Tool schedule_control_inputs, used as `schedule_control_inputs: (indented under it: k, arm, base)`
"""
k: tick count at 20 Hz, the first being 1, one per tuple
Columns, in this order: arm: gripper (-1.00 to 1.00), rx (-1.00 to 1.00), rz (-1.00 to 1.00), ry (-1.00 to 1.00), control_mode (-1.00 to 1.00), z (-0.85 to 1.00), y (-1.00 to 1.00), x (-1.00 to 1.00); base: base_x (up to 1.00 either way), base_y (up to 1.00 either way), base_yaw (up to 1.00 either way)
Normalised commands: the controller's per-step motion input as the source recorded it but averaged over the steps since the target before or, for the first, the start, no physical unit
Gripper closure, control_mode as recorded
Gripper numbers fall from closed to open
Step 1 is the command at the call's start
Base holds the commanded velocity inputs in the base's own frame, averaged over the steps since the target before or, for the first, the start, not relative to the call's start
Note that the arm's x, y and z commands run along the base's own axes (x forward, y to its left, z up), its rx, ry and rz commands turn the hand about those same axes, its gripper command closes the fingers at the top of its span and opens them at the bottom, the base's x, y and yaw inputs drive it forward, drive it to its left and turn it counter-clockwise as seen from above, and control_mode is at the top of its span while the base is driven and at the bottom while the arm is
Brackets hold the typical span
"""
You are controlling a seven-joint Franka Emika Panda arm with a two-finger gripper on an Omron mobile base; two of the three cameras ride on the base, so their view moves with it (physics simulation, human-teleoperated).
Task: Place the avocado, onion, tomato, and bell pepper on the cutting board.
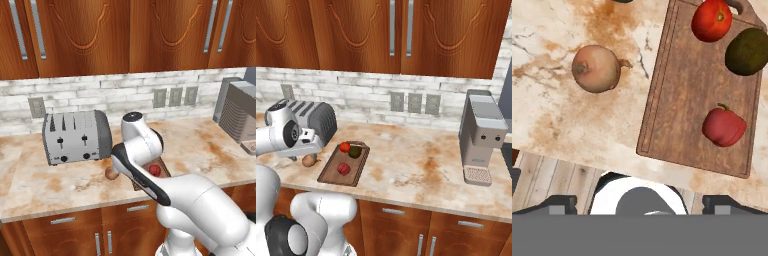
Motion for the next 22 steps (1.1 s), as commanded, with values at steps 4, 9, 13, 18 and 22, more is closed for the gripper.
schedule_control_inputs:
  k: [4, 9, 13, 18, 22]
  arm:
    - [-1.0, 0.02, 0.0, 0.0, -1.0, 0.0, 0.41, -0.04]
    - [-1.0, 0.04, -0.06, 0.0, -1.0, -0.03, 0.23, 0.0]
    - [-1.0, 0.11, -0.25, 0.0, -1.0, -0.11, 0.05, 0.11]
    - [-1.0, 0.11, -0.24, -0.01, -1.0, -0.18, 0.11, 0.17]
    - [-1.0, 0.03, -0.12, -0.08, -1.0, -0.21, 0.17, 0.24]
  base:
    - [0.0, 0.0, 0.0]
    - [0.0, 0.0, 0.0]
    - [0.0, 0.0, 0.0]
    - [0.0, 0.0, 0.0]
    - [0.0, 0.0, 0.0]
